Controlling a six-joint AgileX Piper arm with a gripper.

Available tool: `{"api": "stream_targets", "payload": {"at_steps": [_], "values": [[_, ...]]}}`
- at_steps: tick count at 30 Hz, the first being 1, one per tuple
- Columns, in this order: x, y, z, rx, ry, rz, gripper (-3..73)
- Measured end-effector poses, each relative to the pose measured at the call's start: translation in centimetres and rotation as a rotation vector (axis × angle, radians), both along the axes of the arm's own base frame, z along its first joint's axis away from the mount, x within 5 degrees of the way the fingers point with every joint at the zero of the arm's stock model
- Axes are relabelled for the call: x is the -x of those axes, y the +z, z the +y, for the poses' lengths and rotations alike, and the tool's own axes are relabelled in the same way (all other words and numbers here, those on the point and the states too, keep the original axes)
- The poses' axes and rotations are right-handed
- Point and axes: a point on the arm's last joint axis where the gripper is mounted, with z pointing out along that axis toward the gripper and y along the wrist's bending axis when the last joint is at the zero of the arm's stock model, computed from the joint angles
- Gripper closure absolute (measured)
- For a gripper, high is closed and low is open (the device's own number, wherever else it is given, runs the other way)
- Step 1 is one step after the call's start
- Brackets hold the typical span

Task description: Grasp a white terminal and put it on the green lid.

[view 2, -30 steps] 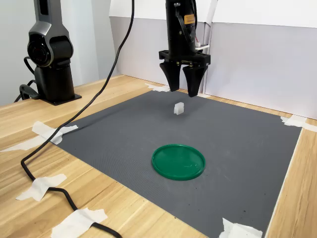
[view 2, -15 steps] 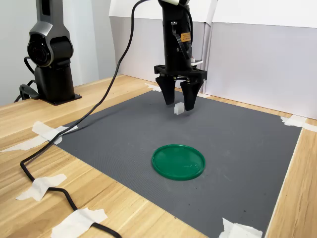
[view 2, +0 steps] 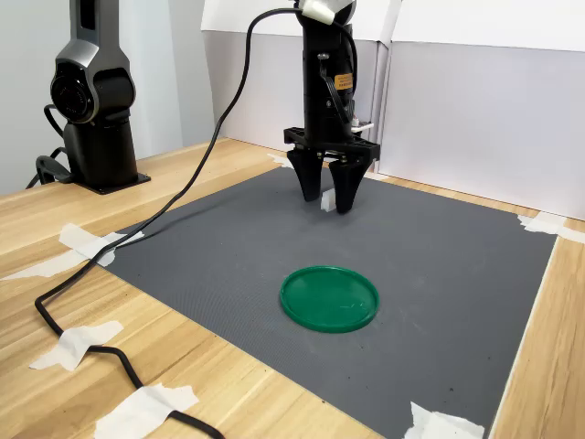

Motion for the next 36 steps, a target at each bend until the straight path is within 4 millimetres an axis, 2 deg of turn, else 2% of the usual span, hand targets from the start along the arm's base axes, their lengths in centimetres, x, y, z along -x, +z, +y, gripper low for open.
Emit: {"api": "stream_targets", "payload": {"at_steps": [3, 9, 10, 14, 17, 23, 27, 30, 36], "values": [[0.0, 0.0, 0.0, -0.002, -0.010, 0.003, 25.3], [-0.1, 0.0, 0.0, -0.004, -0.027, -0.004, 58.6], [-0.1, 0.0, 0.0, -0.003, -0.030, -0.004, 60.8], [0.0, -0.1, -0.1, -0.005, -0.055, 0.005, 60.6], [-0.1, 0.7, -0.1, -0.006, -0.071, 0.011, 60.6], [-1.4, 6.0, -0.4, -0.069, -0.144, -0.052, 60.6], [-2.3, 9.6, -1.9, -0.074, -0.194, -0.067, 60.6], [-3.1, 11.4, -3.6, -0.073, -0.250, -0.073, 60.6], [-4.5, 12.6, -8.2, -0.068, -0.355, -0.108, 60.6]]}}
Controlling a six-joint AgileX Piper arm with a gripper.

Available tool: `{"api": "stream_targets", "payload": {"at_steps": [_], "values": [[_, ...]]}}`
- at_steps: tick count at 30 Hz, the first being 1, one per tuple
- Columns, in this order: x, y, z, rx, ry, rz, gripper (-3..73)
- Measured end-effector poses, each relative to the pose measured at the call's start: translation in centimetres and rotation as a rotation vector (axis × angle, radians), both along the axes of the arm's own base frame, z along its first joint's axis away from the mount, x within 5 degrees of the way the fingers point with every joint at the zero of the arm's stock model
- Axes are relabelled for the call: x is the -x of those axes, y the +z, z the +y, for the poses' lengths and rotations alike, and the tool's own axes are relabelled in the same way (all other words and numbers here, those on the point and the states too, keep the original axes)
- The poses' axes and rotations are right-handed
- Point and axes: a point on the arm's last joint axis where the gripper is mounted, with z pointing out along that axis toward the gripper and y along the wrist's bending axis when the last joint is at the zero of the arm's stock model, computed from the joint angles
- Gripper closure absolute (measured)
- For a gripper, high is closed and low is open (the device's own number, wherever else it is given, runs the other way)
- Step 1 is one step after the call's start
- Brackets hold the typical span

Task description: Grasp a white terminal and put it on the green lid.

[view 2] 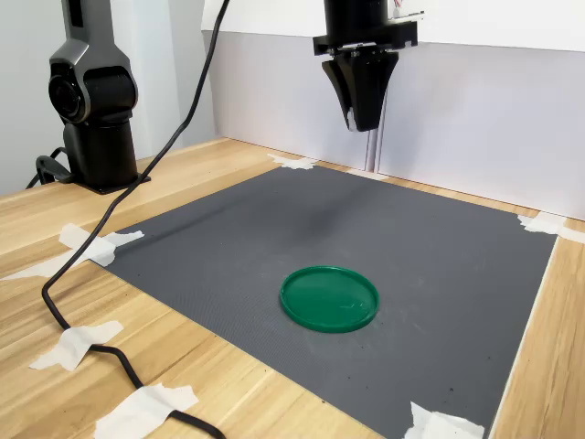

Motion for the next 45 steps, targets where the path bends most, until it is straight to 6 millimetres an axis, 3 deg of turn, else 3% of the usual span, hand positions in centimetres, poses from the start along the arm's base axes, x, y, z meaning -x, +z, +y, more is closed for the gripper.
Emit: {"api": "stream_targets", "payload": {"at_steps": [8, 22, 37, 45], "values": [[-1.3, -0.3, -4.9, 0.006, -0.121, -0.048, 60.6], [-3.9, -6.1, -8.7, 0.042, -0.218, 0.066, 60.6], [-5.6, -9.4, -9.6, 0.052, -0.194, 0.073, 60.6], [-5.8, -9.8, -9.4, 0.043, -0.122, 0.072, 60.6]]}}
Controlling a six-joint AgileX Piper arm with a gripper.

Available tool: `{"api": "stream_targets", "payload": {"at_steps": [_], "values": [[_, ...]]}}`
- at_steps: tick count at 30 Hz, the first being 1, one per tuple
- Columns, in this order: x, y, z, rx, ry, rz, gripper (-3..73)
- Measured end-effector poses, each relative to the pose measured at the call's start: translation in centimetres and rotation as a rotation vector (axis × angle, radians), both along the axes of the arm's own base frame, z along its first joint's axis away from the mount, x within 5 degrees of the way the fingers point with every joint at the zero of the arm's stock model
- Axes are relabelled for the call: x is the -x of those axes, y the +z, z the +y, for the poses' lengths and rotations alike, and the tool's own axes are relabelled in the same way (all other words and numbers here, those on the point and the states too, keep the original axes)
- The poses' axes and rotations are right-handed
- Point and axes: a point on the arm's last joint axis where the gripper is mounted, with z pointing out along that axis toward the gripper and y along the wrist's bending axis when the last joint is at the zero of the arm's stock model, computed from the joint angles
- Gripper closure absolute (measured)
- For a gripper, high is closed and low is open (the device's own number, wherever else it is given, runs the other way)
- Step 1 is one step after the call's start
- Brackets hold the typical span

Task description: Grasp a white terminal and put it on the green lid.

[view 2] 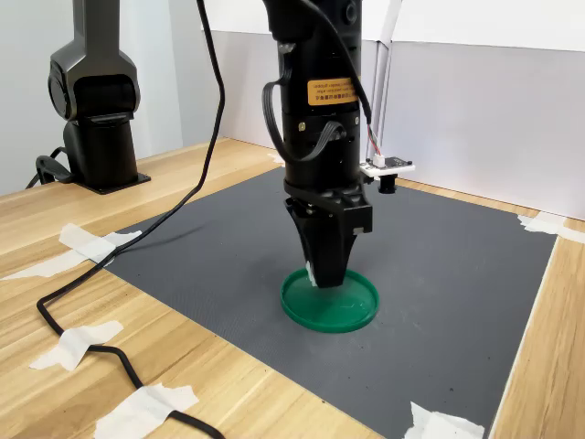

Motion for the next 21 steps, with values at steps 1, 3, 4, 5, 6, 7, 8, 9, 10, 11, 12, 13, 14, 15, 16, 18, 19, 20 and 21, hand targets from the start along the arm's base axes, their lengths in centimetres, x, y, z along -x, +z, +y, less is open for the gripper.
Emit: {"api": "stream_targets", "payload": {"at_steps": [1, 3, 4, 5, 6, 7, 8, 9, 10, 11, 12, 13, 14, 15, 16, 18, 19, 20, 21], "values": [[0.0, 0.0, 0.0, -0.001, 0.007, 0.000, 60.6], [0.0, 0.0, 0.1, -0.004, 0.016, -0.001, 60.6], [0.0, 0.0, 0.1, -0.004, 0.019, -0.001, 60.6], [0.0, 0.0, 0.1, -0.005, 0.019, 0.000, 60.6], [0.0, -0.1, 0.1, -0.005, 0.019, 0.001, 60.6], [0.0, -0.1, 0.1, -0.005, 0.019, 0.003, 60.5], [0.0, -0.2, 0.1, -0.005, 0.020, 0.007, 60.0], [0.0, -0.3, 0.1, -0.006, 0.020, 0.013, 59.2], [0.0, -0.5, 0.1, -0.007, 0.022, 0.024, 58.2], [0.1, -0.7, 0.1, -0.007, 0.023, 0.035, 57.0], [0.1, -0.8, 0.1, -0.008, 0.025, 0.041, 55.5], [0.0, -0.9, 0.1, -0.008, 0.026, 0.044, 53.4], [0.0, -1.0, 0.1, -0.007, 0.027, 0.045, 51.0], [0.0, -1.0, 0.1, -0.007, 0.030, 0.046, 48.2], [0.0, -1.1, 0.1, -0.006, 0.032, 0.047, 45.3], [0.0, -1.1, 0.1, -0.006, 0.033, 0.047, 39.2], [0.0, -1.1, 0.1, -0.006, 0.034, 0.047, 36.8], [0.0, -1.1, 0.1, -0.006, 0.034, 0.047, 33.9], [0.0, -1.1, 0.1, -0.006, 0.034, 0.047, 31.2]]}}
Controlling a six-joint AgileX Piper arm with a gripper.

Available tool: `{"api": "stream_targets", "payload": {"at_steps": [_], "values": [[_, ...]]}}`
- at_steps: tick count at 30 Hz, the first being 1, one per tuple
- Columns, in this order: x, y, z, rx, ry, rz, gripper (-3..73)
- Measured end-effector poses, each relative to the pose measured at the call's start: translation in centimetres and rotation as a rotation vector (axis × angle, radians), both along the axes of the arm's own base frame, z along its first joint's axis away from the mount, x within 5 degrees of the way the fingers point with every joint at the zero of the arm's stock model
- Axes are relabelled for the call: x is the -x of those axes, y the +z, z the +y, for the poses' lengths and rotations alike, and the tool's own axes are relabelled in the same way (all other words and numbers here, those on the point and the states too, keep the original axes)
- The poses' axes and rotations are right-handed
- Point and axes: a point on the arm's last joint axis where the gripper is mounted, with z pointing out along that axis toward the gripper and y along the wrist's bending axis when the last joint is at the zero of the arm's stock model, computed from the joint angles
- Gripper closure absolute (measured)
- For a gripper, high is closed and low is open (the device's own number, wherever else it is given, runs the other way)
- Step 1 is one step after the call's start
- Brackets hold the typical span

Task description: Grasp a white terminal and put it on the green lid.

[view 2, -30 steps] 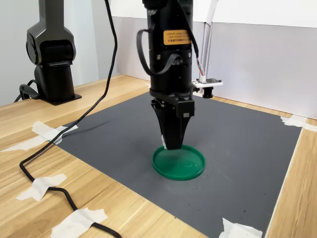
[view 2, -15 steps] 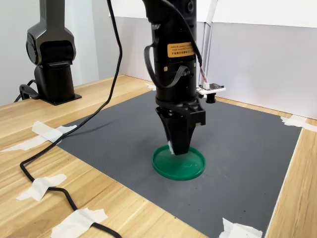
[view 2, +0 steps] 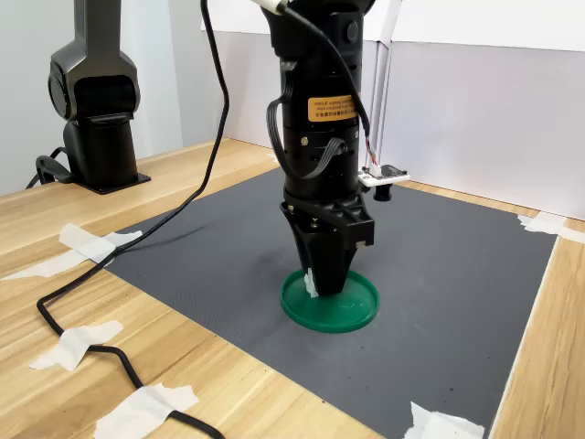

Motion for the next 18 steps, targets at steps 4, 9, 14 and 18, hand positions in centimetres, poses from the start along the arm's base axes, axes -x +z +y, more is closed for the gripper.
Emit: {"api": "stream_targets", "payload": {"at_steps": [4, 9, 14, 18], "values": [[0.2, 1.1, 0.1, -0.012, -0.007, -0.032, 25.5], [0.9, 4.8, 0.6, -0.059, -0.033, -0.139, 25.0], [2.5, 9.4, 1.3, -0.155, -0.122, -0.259, 29.8], [4.1, 13.0, 1.8, -0.228, -0.221, -0.358, 38.6]]}}
